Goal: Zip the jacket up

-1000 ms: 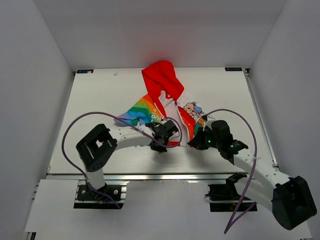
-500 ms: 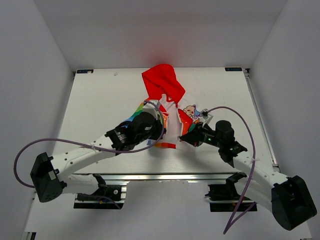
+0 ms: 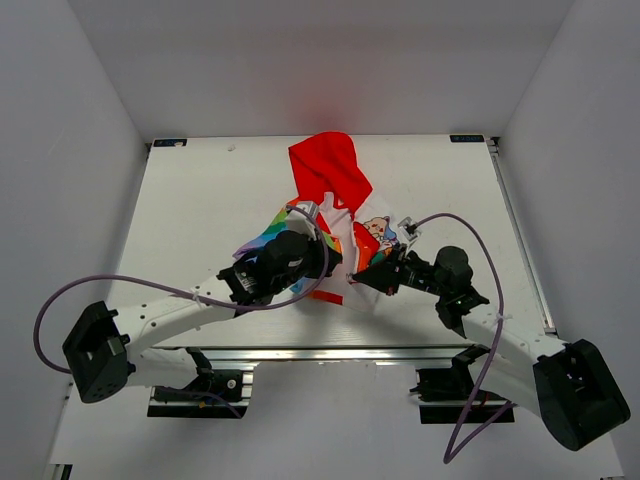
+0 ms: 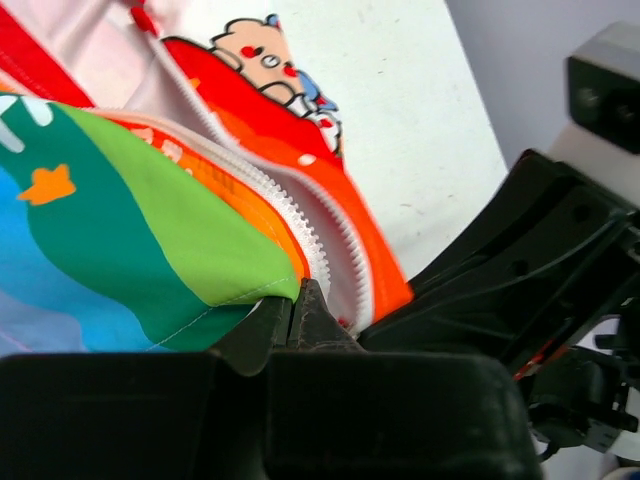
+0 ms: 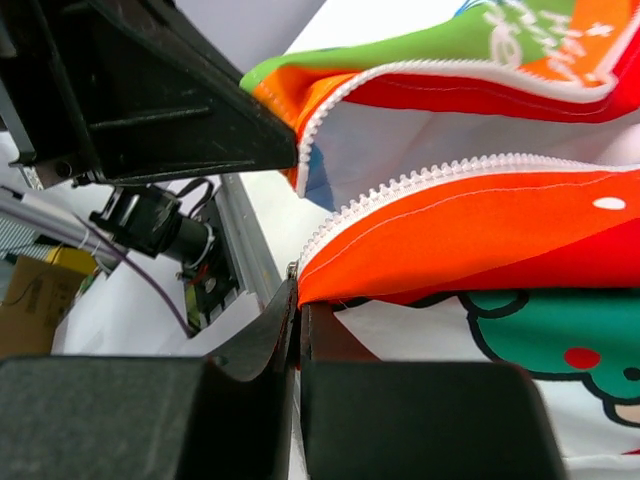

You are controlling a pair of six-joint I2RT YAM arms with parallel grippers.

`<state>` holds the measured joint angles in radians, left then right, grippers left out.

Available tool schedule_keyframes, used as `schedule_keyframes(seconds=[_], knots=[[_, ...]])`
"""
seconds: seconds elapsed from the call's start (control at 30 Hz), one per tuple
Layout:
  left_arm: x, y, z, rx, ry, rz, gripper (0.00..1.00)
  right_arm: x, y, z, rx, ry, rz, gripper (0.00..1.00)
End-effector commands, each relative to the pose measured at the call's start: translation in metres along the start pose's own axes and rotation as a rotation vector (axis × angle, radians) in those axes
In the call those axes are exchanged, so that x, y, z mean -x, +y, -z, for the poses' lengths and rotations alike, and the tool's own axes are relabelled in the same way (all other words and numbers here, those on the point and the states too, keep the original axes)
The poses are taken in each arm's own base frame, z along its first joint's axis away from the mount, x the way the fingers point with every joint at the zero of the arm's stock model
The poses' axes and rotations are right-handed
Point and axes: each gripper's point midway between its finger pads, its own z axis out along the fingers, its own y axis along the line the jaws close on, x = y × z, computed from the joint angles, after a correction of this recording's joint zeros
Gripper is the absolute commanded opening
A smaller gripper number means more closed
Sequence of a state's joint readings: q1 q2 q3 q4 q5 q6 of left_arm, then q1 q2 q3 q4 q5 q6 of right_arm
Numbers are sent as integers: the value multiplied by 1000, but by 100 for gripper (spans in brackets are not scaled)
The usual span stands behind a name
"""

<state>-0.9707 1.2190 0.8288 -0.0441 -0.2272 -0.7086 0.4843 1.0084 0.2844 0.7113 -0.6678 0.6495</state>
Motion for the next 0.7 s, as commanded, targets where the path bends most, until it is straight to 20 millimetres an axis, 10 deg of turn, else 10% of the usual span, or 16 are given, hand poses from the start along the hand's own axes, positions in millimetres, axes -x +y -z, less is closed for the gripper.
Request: schedule_keyframes(seconds=[0.0,0.33,0.67], knots=[[12,-20,-3,-80,-36,30,0,19,25,-2,119,-34,85,0],[7,-28,-5,-120,-6,27,0,30,21,-1,79,-92,141,0],[12,-50,11,-226,18,22,0,83,4,5,-94,-334,243,0]])
